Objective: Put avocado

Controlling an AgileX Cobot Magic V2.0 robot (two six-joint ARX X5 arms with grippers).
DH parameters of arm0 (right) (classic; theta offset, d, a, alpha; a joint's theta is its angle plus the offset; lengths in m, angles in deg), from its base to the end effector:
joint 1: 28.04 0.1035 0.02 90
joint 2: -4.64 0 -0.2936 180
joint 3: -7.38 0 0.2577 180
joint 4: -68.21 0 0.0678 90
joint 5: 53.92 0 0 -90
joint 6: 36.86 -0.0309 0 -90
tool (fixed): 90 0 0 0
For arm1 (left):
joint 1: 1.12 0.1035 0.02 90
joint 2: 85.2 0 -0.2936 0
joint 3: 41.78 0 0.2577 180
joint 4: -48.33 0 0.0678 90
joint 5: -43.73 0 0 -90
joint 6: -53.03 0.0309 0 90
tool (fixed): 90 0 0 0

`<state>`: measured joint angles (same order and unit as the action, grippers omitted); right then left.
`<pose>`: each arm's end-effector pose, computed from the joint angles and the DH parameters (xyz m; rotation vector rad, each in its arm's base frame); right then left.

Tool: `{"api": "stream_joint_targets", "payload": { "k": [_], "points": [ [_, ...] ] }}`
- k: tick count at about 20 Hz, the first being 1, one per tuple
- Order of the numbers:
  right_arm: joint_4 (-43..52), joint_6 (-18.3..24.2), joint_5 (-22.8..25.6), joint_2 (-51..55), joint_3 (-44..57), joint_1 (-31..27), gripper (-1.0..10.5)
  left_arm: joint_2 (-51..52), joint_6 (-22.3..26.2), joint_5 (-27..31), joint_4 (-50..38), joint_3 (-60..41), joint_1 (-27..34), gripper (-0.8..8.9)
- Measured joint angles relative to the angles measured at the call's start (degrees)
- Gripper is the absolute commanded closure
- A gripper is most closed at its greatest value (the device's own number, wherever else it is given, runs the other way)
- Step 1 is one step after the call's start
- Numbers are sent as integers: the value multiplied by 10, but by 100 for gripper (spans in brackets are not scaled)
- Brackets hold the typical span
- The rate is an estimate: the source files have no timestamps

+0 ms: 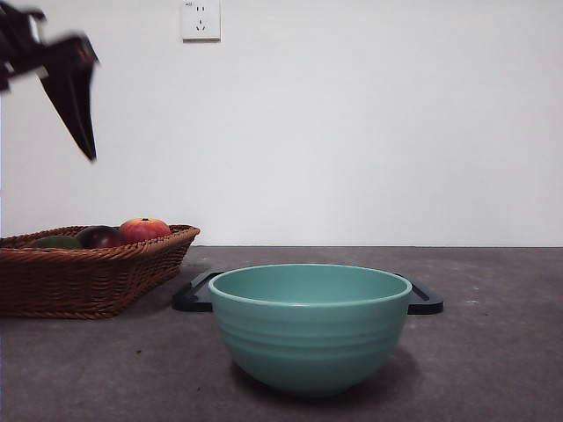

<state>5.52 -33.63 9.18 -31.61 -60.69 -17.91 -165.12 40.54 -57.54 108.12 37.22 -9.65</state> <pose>0.0803 0.0285 0.3641 0.0268 0.5241 0.6452 0.2703 -0.0467 0.3029 -0.2206 1.0943 -0.1953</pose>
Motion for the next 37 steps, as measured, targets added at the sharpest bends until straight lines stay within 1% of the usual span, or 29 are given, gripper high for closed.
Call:
{"api": "stream_joint_targets", "payload": {
  "k": [2,6,11,18,20,22,25,27,28,29,30,31,32,34,37],
  "points": [
    [0,0,0,0,0,0,327,-61,5,26,13,43,0,193],
    [0,0,0,0,0,0,327,-142,15,31,23,101,0,194],
    [0,0,0,0,0,0,327,-193,16,33,25,103,0,194],
    [0,0,0,0,0,0,327,-231,15,33,15,103,0,206],
    [0,0,0,0,0,0,327,-240,15,33,9,103,0,290],
    [0,0,0,0,0,0,327,-241,15,33,0,103,0,295],
    [0,0,0,0,0,0,327,-242,14,33,2,103,0,350],
    [0,0,0,0,0,0,327,-250,14,34,4,103,0,355],
    [0,0,0,0,0,0,327,-255,14,34,5,103,0,398],
    [0,0,0,0,0,0,327,-258,14,36,4,103,0,481],
    [0,0,0,0,0,0,327,-259,13,38,5,103,0,604],
    [0,0,0,0,0,0,327,-259,12,39,5,103,0,683],
    [0,0,0,0,0,0,327,-259,12,36,3,103,0,726],
    [0,0,0,0,0,0,327,-259,11,36,6,105,0,727],
    [0,0,0,0,0,0,327,-260,14,36,41,130,0,727]
  ]
}}
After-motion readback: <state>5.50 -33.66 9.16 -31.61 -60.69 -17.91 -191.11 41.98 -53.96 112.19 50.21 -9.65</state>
